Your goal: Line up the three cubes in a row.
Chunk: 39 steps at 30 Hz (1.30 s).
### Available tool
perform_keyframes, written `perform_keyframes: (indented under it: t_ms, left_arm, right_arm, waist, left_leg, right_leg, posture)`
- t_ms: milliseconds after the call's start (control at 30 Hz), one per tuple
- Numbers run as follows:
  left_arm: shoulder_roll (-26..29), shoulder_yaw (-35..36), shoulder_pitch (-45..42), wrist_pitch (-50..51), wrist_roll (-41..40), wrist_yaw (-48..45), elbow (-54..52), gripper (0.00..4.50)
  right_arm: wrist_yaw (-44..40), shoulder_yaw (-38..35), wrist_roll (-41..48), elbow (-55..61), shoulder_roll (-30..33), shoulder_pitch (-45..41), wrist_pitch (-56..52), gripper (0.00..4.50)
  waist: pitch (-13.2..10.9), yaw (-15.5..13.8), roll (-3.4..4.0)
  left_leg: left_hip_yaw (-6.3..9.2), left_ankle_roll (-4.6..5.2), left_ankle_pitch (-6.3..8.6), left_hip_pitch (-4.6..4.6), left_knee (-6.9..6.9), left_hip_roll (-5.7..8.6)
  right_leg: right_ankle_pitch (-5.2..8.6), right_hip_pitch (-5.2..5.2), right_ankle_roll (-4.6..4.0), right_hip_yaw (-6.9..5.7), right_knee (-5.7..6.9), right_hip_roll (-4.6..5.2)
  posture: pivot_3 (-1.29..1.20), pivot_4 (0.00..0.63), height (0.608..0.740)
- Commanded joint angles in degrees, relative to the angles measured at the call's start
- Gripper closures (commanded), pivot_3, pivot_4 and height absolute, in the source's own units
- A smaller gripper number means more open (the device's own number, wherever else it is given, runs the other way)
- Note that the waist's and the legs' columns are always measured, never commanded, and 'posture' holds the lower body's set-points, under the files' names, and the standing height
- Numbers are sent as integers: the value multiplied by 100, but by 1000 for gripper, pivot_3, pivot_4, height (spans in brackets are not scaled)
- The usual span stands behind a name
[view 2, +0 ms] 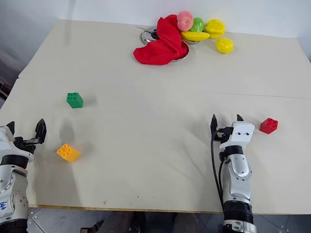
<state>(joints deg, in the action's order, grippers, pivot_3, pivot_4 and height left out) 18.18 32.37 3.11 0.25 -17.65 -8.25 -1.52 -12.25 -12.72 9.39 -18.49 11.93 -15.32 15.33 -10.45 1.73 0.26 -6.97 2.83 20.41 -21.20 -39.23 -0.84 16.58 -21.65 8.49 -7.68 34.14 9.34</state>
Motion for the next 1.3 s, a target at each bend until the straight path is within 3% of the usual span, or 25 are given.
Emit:
perform_keyframes:
  t_ms: [33, 100, 233, 300, 433, 567, 733, 900, 1033, 1167, 1300]
  left_arm:
    - [89, 31, 89, -24, 26, 33, -302, 18]
    - [97, 135, 139, -263, 261, 245, -278, 18]
    - [353, 339, 234, -335, -537, -593, -502, 18]
    - [764, 239, 252, -41, -953, -1233, -867, 18]
    - [1814, -439, -38, 747, -1534, -2539, -1522, 18]
    - [2328, -1314, -645, 1239, -1740, -3390, -1729, 18]
    - [2158, -2414, -1416, 1351, -1490, -3771, -1976, 18]
    - [1788, -3127, -1740, 1622, -1527, -3957, -2056, 18]
    - [1776, -3474, -1692, 1700, -1411, -4273, -1936, 18]
    - [1850, -3526, -1687, 1694, -1297, -4475, -1869, 18]
    - [1853, -3406, -1612, 1820, -1358, -4435, -1992, 18]
  right_arm:
    - [-73, -17, 98, 10, -11, -43, 140, 0]
    - [-298, -39, 351, 117, -59, -51, 203, 0]
    - [-1148, 32, 1076, 773, 77, 32, -136, 0]
    - [-1604, 68, 1365, 1262, 346, 149, -449, 0]
    - [-2243, -141, 1748, 2056, 1091, 447, -881, 0]
    - [-2543, -738, 2373, 2964, 1949, 1061, -1673, 0]
    - [-2530, -1979, 3131, 4152, 2473, 2568, -2551, 0]
    - [-2163, -3200, 3197, 4574, 2104, 3980, -2747, 0]
    - [-2210, -3524, 2907, 4363, 1732, 4878, -2707, 0]
    - [-2141, -3416, 2727, 4295, 1743, 4977, -2734, 0]
    - [-1743, -3150, 2637, 4061, 2355, 4185, -3475, 0]
  waist:
    - [0, 0, 0]
    - [0, 4, 0]
    - [-1, 3, 0]
    - [-1, -18, 0]
    - [-1, -138, 1]
    - [-4, -169, 22]
    - [-7, -196, 31]
    - [-6, -204, 29]
    - [-5, -196, 29]
    - [-3, -140, 35]
    - [-2, -120, 36]
  left_leg:
    - [0, 0, 0, 0, 0, 0]
    - [0, 0, 0, 0, 0, 0]
    - [0, 0, 0, -2, 0, -1]
    - [1, 0, 0, -3, 0, -2]
    - [13, 2, -1, -7, -2, 8]
    - [11, 3, 0, -4, -1, 17]
    - [9, -2, 2, -8, 12, 7]
    - [-7, -1, 2, -3, 11, 10]
    - [-9, -2, 1, 2, 11, 4]
    - [-15, -3, 1, 4, 11, 1]
    - [-20, -4, 0, 13, 10, -3]
  right_leg:
    - [0, 0, 0, 0, 0, 0]
    - [0, 0, 0, 0, 0, 0]
    - [0, -3, 0, 0, 0, 0]
    - [0, -4, 0, 0, 0, 2]
    - [0, -1, -1, -3, 2, 14]
    - [0, 2, 0, 0, -2, 14]
    - [1, -1, -2, -8, -15, -8]
    - [-2, 5, 5, 7, -23, -11]
    - [-2, 5, 5, 12, -23, -16]
    - [-2, 3, 5, 22, -23, -18]
    - [-2, 3, 5, 33, -19, -17]
  posture:
    - [0, 150, 740]
    - [0, 150, 740]
    - [0, 150, 740]
    - [0, 150, 740]
    - [0, 150, 740]
    - [0, 150, 740]
    - [0, 150, 740]
    - [0, 150, 740]
    - [0, 150, 740]
    - [0, 150, 740]
    - [0, 150, 740]
